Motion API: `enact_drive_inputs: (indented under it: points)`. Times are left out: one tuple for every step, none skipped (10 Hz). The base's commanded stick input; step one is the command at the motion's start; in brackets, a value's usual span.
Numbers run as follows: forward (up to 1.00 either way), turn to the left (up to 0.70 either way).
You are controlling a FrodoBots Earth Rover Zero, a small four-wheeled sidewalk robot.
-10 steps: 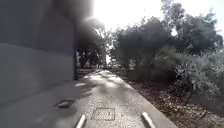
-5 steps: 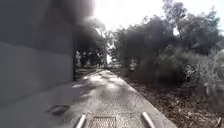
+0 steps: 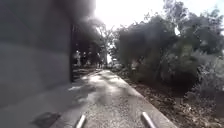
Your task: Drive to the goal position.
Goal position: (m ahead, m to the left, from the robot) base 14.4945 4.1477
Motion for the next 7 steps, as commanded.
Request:
enact_drive_inputs:
  points:
    - [0.70,0.00]
    - [0.70,0.00]
    - [0.70,0.00]
    - [0.70,0.00]
    - [0.70,0.00]
    - [0.70,0.00]
    - [0.70,0.00]
